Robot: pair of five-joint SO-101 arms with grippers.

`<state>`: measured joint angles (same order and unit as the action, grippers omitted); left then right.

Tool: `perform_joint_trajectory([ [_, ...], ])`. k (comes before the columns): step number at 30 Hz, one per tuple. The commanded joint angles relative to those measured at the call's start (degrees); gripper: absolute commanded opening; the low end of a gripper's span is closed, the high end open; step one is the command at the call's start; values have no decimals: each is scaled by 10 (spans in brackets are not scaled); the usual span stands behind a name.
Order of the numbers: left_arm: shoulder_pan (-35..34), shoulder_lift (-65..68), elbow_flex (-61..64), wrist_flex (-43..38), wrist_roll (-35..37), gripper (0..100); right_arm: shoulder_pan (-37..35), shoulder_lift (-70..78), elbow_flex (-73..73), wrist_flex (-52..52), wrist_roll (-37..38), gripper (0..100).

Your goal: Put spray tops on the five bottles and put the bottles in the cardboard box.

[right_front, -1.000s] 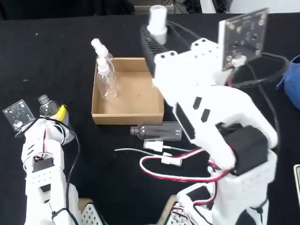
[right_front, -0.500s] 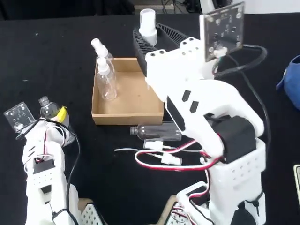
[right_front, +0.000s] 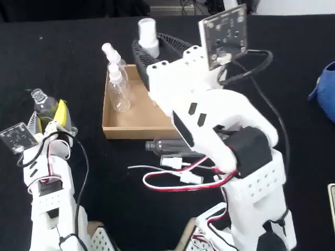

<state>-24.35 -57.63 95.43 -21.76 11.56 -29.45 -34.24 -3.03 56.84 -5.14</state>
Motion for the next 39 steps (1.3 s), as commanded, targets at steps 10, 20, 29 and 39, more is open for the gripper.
perform_joint_trajectory([
  [10,4,-7,15,-84,5,30,29,-24,4,-35,-4,11],
  [20,98,-9,14,-87,5,30,31,-105,45,-49,-109,11],
  [29,162,-9,13,-87,3,30,33,-173,172,-185,-108,11],
  [39,208,-11,7,-109,0,30,33,-204,188,-202,-108,11],
])
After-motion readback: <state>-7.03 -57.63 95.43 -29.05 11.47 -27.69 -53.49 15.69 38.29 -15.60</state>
